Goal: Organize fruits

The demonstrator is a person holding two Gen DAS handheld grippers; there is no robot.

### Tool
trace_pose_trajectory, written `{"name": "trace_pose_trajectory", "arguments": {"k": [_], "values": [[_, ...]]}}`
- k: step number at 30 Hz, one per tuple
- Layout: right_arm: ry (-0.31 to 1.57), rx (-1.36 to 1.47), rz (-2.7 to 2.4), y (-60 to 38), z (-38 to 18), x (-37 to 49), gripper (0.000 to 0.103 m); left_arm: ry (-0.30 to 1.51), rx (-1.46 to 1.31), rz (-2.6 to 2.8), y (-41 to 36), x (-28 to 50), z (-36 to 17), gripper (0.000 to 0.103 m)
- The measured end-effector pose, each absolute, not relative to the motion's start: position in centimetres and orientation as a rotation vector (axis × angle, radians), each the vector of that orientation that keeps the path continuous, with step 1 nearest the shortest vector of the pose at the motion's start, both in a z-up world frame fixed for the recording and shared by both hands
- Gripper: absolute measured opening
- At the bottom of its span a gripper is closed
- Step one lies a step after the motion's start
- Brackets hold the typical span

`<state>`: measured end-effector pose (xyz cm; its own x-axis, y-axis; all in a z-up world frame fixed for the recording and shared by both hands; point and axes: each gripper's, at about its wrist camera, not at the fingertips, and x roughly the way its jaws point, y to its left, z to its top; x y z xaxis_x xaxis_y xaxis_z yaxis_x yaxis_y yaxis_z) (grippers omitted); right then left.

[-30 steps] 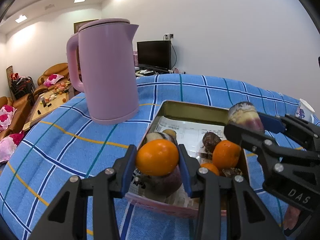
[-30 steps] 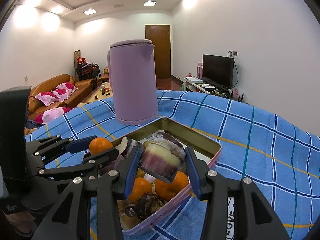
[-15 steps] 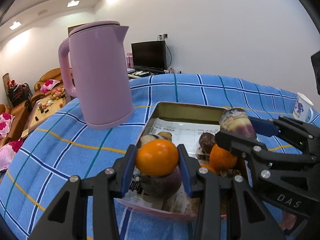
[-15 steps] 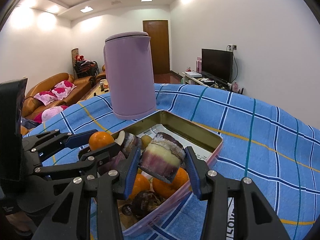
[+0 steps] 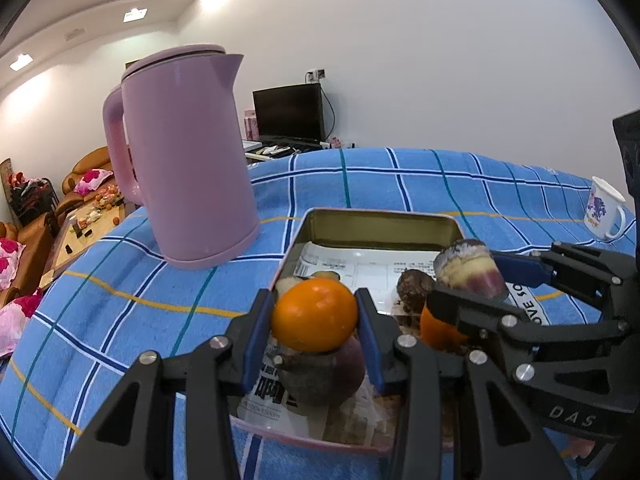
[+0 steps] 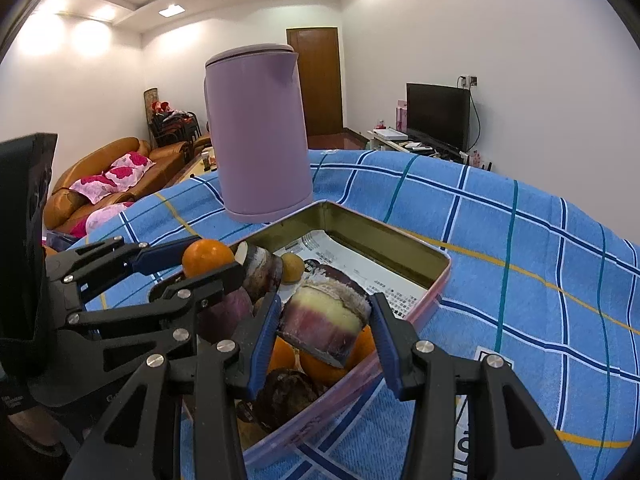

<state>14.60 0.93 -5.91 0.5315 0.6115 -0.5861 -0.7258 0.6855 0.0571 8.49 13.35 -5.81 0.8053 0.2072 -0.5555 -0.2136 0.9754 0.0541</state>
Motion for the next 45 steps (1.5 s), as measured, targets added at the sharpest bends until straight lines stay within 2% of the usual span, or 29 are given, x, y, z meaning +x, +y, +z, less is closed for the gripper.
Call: {"name": "trace_pose_trajectory", "arguments": {"k": [15, 18, 23, 27, 30, 32, 37, 40, 45], "values": [[0.592, -0.205, 0.841, 0.7, -5.4, 14.2, 0.049, 0.584, -0.02, 0.224, 13.6, 8.3, -5.5, 0.044], [0.588, -0.199, 0.842, 0.5, -5.3, 14.1, 0.053, 0.58, -0.022, 0.225, 13.5, 8.2, -5.3, 0.044], [0.57, -0.187, 0.837, 0.1, -5.0, 13.9, 0.057, 0.572, -0.034, 0.231, 13.6, 8.0, -5.0, 0.055], [0.557, -0.182, 0.839, -0.2, -4.4, 13.5, 0.059, 0.572, -0.043, 0.23, 13.7, 7.7, -4.7, 0.059], [0.527, -0.177, 0.83, -0.8, -3.6, 12.6, 0.061, 0.554, -0.052, 0.24, 13.6, 7.0, -4.2, 0.072], [0.503, -0.177, 0.805, -1.4, -2.9, 11.9, 0.07, 0.537, -0.053, 0.252, 13.6, 6.5, -3.7, 0.08], [0.47, -0.172, 0.768, -2.8, -1.8, 10.7, 0.071, 0.513, -0.055, 0.237, 12.8, 5.7, -2.6, 0.082], [0.459, -0.157, 0.753, -3.9, -1.2, 10.2, 0.071, 0.498, -0.055, 0.241, 12.4, 5.1, -2.2, 0.093], [0.444, -0.136, 0.722, -5.4, -0.5, 9.7, 0.072, 0.484, -0.059, 0.241, 12.0, 4.3, -1.6, 0.093]]}}
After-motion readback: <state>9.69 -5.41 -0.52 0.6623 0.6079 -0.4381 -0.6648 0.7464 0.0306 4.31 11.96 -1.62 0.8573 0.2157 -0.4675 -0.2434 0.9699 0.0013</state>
